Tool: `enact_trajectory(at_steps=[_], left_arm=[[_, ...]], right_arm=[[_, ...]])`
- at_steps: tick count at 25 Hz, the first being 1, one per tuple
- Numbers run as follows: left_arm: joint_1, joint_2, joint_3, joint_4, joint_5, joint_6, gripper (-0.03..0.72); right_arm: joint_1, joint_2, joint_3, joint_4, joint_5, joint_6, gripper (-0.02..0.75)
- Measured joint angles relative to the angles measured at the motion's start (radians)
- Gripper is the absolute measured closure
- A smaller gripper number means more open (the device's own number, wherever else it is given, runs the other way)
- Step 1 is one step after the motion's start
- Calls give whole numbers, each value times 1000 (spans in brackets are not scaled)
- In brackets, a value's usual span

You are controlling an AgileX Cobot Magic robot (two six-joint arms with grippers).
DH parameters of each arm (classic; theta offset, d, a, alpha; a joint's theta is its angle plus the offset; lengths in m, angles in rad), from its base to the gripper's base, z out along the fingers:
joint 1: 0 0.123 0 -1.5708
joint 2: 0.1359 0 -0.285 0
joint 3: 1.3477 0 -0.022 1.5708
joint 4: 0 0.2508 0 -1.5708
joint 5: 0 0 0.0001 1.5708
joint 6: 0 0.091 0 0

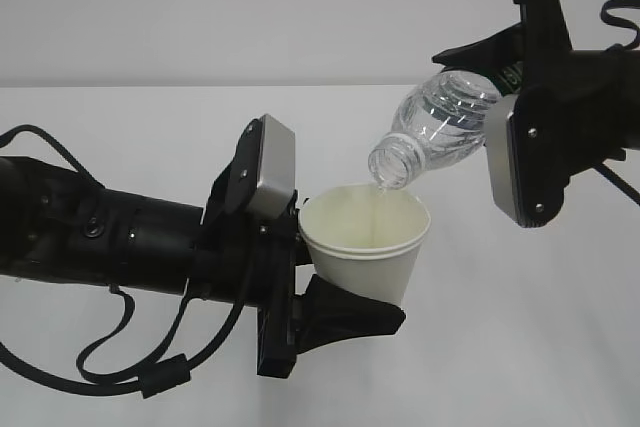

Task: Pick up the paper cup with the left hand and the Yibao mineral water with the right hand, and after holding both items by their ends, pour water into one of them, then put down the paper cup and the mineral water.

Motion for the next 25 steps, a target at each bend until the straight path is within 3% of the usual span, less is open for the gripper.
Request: enact_trajectory(at_steps=[25], left_arm=[[0, 0, 0, -4, 0, 0, 240]], right_arm=[[0, 0, 0, -1, 0, -2, 303]])
